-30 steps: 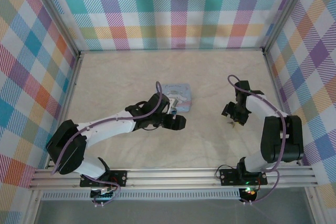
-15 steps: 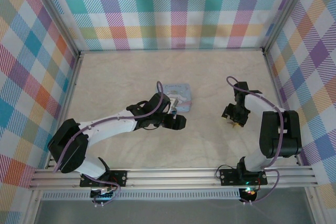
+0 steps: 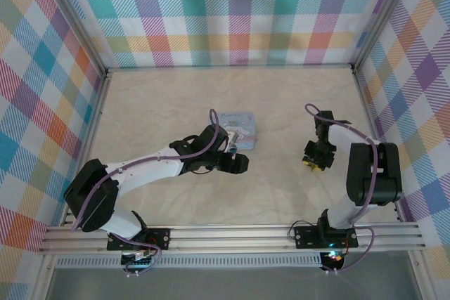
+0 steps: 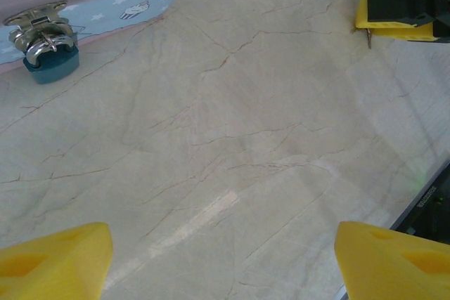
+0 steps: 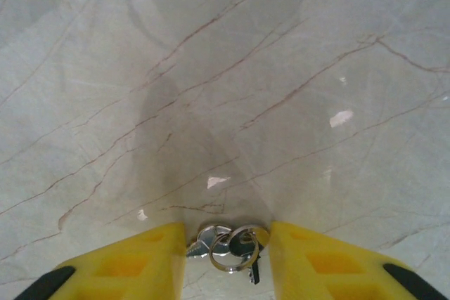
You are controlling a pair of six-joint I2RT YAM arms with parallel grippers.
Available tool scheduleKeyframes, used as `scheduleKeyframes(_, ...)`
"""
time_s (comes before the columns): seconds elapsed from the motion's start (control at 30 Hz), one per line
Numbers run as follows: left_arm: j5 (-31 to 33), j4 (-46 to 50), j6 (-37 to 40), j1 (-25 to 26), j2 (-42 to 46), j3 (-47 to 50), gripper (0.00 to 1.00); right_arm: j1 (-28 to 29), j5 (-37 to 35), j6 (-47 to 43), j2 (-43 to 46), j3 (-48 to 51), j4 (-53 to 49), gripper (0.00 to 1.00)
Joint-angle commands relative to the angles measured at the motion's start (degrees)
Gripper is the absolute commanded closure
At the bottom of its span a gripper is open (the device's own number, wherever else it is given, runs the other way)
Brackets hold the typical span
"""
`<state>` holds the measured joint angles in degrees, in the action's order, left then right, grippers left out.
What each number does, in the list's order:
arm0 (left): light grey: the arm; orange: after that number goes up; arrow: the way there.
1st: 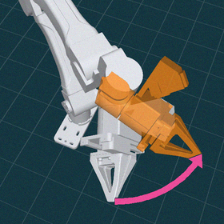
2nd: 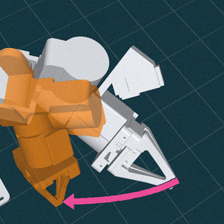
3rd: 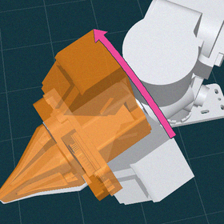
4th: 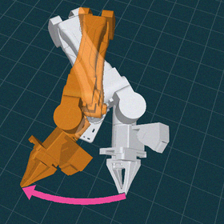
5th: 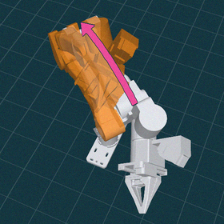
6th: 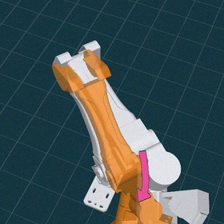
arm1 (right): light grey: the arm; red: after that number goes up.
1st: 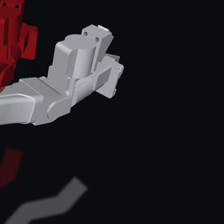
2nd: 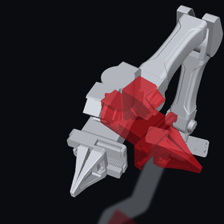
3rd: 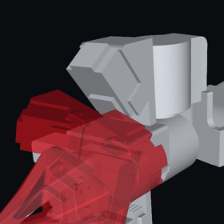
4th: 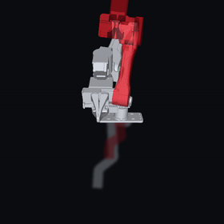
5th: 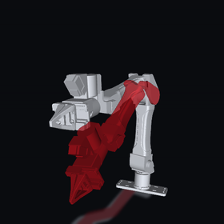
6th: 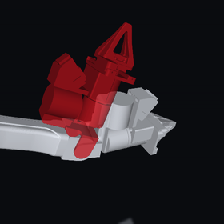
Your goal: Unlock the padlock with the key
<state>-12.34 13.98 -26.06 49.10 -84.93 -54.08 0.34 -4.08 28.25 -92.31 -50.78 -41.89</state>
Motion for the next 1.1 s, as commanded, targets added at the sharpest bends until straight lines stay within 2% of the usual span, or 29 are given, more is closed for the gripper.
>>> scheduleKeyframes(0.0, 1.00, -0.13, -0.13, 0.65, 1.30, 1.20, 0.18, -0.38, 1.06, -0.57, -1.08, -1.35, -0.16, 0.70)
scheduleKeyframes(0.37, 0.94, -0.52, -0.48, 0.70, 1.08, 1.42, 0.18, -0.50, 3.34, -1.18, -0.60, -0.72, 0.67, 1.00)
scheduleKeyframes(0.57, 1.09, -0.94, -0.76, 0.78, 0.86, 1.52, 0.18, -0.48, 5.42, -1.53, 3.09, -0.74, -0.01, 1.00)
scheduleKeyframes(0.83, 1.67, -3.51, -1.49, -0.20, 2.69, 0.35, 0.19, 0.32, 16.96, -2.15, 17.08, -2.93, -0.12, 1.00)
scheduleKeyframes(0.93, 0.31, -4.95, -2.20, -1.82, 3.41, -0.51, 0.23, 1.42, 20.82, -1.30, 21.38, -4.90, -0.07, 1.00)
scheduleKeyframes(1.07, -3.03, -7.19, -2.76, -3.91, 4.23, -2.92, 0.27, 4.98, 22.02, 0.54, 24.57, -8.66, -0.54, 1.00)
